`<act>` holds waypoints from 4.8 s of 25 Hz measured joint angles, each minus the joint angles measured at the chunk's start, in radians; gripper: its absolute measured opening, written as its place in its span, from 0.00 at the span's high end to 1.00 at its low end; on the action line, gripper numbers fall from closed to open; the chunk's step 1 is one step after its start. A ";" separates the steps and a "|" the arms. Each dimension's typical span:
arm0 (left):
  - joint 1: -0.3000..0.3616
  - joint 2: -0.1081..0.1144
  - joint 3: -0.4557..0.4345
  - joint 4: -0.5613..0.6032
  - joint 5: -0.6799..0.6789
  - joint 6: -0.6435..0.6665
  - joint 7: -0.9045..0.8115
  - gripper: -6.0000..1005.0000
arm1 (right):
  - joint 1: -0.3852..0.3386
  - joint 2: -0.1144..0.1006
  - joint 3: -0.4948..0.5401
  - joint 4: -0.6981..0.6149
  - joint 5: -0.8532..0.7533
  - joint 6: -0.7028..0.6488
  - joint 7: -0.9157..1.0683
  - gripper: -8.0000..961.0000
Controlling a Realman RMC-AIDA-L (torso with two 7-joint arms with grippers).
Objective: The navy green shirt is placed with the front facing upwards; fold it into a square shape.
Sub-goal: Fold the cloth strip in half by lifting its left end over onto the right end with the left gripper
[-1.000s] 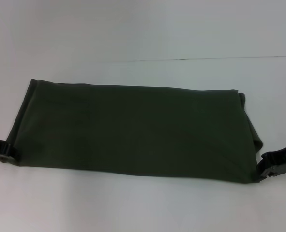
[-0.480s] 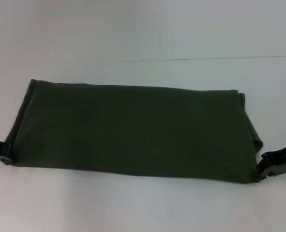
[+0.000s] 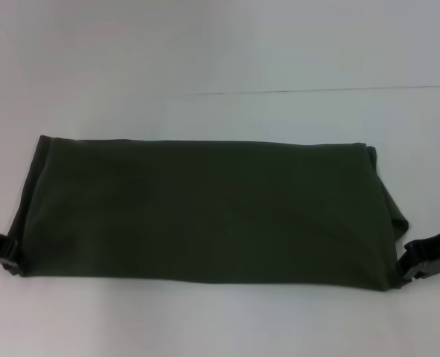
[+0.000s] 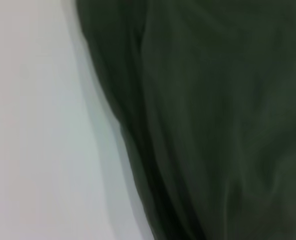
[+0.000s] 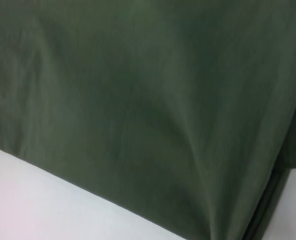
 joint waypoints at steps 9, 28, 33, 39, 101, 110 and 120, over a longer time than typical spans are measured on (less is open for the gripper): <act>0.026 0.005 -0.007 0.053 0.000 0.168 0.022 0.93 | -0.006 0.000 -0.002 0.000 -0.069 -0.052 -0.012 0.94; 0.067 -0.015 -0.012 0.109 -0.009 0.266 0.024 0.93 | -0.015 0.000 0.001 -0.002 -0.115 -0.095 -0.062 0.91; 0.070 -0.017 -0.012 0.117 -0.009 0.263 0.022 0.93 | -0.011 0.000 0.001 -0.009 -0.118 -0.120 -0.061 0.88; 0.078 -0.023 -0.012 0.143 -0.009 0.263 0.018 0.92 | -0.031 -0.006 0.009 -0.070 -0.114 -0.147 -0.066 0.72; 0.019 0.108 -0.342 -0.138 -0.107 0.040 0.113 0.14 | -0.088 0.128 0.309 0.134 0.650 0.081 -0.599 0.19; 0.013 0.106 -0.340 -0.163 -0.107 0.034 0.114 0.15 | -0.087 0.127 0.302 0.140 0.647 0.081 -0.599 0.19; 0.012 0.104 -0.338 -0.190 -0.104 0.025 0.116 0.14 | -0.087 0.126 0.299 0.143 0.645 0.085 -0.598 0.19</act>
